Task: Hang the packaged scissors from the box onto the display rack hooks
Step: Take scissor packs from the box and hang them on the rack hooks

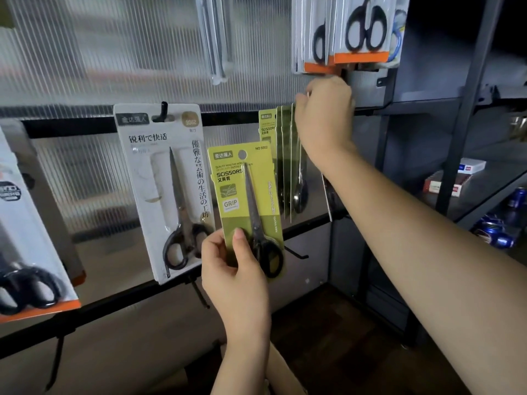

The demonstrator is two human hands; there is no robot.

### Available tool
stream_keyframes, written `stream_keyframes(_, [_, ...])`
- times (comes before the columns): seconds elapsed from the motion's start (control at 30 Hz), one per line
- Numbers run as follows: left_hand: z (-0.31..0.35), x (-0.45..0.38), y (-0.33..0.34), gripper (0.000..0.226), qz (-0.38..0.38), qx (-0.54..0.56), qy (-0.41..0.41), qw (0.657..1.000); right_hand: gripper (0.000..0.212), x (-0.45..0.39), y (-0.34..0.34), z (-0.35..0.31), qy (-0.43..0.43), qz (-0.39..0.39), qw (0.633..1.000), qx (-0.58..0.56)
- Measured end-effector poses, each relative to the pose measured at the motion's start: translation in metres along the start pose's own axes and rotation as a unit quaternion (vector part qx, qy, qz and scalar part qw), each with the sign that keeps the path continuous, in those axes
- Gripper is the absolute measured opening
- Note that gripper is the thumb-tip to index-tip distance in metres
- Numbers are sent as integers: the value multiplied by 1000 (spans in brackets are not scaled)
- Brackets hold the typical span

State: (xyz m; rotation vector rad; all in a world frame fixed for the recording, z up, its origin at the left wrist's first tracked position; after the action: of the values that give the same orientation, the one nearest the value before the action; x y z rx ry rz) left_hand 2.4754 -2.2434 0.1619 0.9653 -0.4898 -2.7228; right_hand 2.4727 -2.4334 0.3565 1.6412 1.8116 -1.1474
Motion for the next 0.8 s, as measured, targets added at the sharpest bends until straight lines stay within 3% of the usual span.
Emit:
stream_keyframes(0.23, [-4,4,1,14,-41,-3,-3,999,42,27,17,3,3,-49,998,-36])
stream_keyframes(0.4, [-28,11,-7,17,-133,-4,-52,990,40,65,17,35,26,14,990,-136])
stream_keyframes(0.5, [-44,22,-22,14,-186,-14,-60,981,34,103,22,66,61,32,990,-122])
stream_keyframes(0.63, [-66,42,-49,22,-260,-46,-72,962,30,162,42,104,102,-11,990,-95])
stream_keyframes(0.8, [-82,55,-91,10,-249,-78,-98,960,20,243,69,131,194,-114,971,-74])
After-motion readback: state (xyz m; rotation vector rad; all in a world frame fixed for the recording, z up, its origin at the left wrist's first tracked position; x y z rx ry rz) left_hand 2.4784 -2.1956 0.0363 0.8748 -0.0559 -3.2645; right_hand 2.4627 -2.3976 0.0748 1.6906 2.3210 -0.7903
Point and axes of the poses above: each hand's wrist, its own x-axis away from the middle knuckle, its own y-axis out of the palm, z = x × y, the point moved 7 cm from there along -x, towards the middle knuckle, and after that the axes turned 10 degrees about y, right-handed, at the moved point
